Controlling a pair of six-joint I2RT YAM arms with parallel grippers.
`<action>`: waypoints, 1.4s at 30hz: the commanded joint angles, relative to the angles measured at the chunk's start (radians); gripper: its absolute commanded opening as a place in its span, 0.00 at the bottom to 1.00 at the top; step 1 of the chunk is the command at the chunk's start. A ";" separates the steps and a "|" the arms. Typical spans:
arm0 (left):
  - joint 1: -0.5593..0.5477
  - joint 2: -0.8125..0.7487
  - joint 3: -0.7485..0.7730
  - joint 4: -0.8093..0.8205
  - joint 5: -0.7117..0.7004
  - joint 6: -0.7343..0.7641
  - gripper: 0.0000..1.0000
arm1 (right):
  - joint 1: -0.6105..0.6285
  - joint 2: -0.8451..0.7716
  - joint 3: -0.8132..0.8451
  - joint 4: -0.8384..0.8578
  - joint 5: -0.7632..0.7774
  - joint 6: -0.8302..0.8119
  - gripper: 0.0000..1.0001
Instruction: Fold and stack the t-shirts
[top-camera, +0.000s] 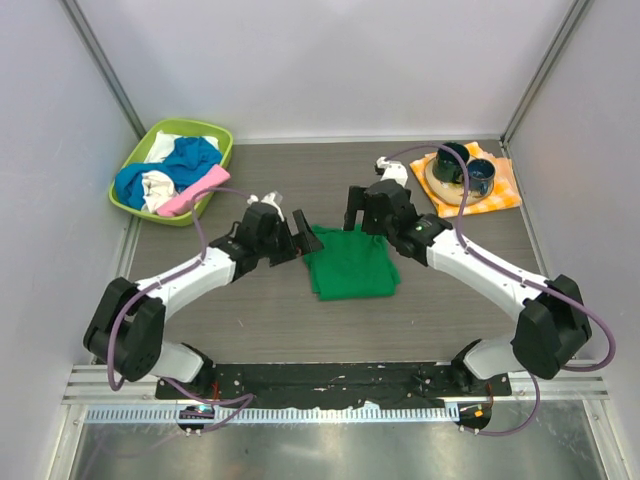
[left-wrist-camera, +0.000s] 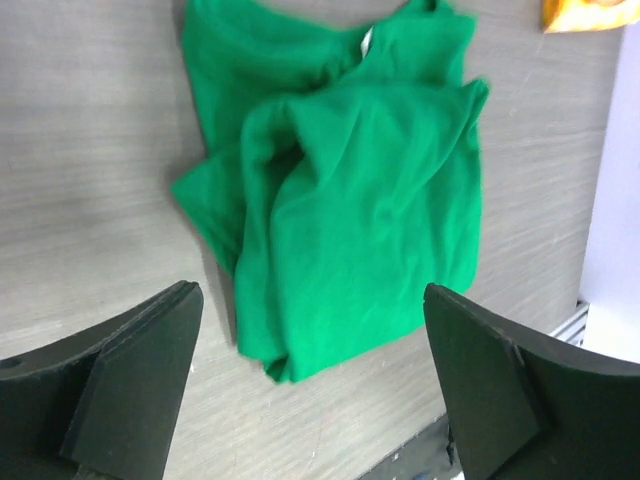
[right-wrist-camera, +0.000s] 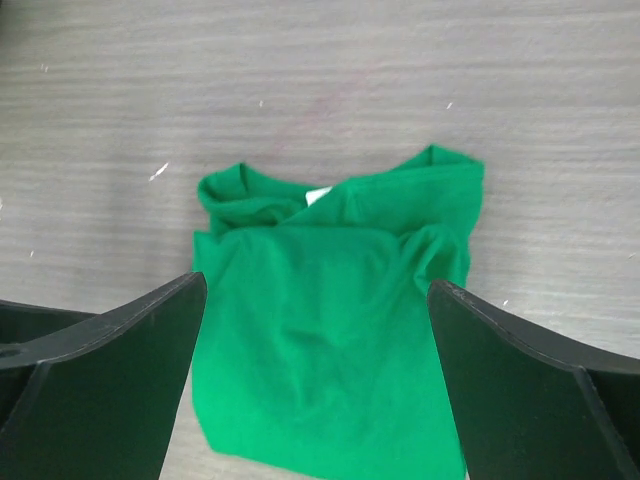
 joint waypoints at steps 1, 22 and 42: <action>-0.048 -0.011 -0.072 -0.006 0.035 -0.050 0.99 | 0.003 -0.031 -0.069 0.005 -0.135 0.064 0.99; -0.115 -0.334 -0.393 -0.006 -0.051 -0.161 1.00 | 0.335 -0.008 -0.087 -0.198 0.015 -0.006 0.98; -0.109 -0.337 -0.390 -0.027 -0.080 -0.132 1.00 | 0.373 0.182 -0.037 -0.166 -0.004 -0.106 0.97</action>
